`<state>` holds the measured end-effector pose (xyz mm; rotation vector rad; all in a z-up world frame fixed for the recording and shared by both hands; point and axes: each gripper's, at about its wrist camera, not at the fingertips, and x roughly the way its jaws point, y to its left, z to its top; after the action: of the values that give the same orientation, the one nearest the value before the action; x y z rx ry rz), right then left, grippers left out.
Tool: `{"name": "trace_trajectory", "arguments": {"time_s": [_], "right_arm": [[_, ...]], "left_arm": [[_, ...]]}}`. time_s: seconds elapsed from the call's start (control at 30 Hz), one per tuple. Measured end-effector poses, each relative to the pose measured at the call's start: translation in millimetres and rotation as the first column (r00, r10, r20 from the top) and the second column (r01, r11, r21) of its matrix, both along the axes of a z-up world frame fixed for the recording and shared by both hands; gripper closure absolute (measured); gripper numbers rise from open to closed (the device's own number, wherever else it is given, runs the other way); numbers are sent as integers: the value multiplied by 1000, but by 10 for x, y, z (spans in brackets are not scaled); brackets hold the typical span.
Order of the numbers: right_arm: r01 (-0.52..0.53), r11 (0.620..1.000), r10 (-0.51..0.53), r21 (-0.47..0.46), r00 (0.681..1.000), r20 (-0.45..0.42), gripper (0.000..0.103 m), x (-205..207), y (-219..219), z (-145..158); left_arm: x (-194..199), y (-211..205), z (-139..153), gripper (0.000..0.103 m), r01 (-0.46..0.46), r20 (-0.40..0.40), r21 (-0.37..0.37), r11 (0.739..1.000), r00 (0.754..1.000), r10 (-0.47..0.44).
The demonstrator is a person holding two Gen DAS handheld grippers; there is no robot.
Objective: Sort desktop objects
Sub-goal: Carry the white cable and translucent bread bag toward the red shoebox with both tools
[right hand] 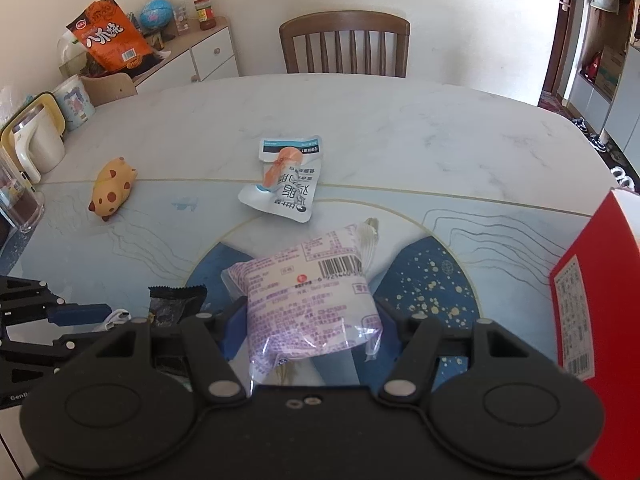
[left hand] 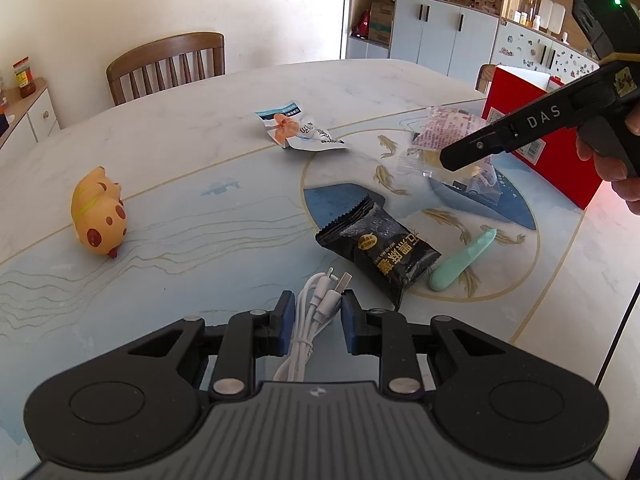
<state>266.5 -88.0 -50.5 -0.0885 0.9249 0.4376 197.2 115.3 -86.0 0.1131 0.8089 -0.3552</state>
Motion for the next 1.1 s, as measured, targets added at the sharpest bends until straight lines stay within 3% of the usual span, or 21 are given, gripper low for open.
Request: {"name": "trace_trajectory", "arguments": {"time_s": [1.1], "right_arm": [[24,999,-25,45,999,20,39,-427,-227,279]], "left_arm": [[-321,-59,211,83,-22,29,-45,999,999,24]]}}
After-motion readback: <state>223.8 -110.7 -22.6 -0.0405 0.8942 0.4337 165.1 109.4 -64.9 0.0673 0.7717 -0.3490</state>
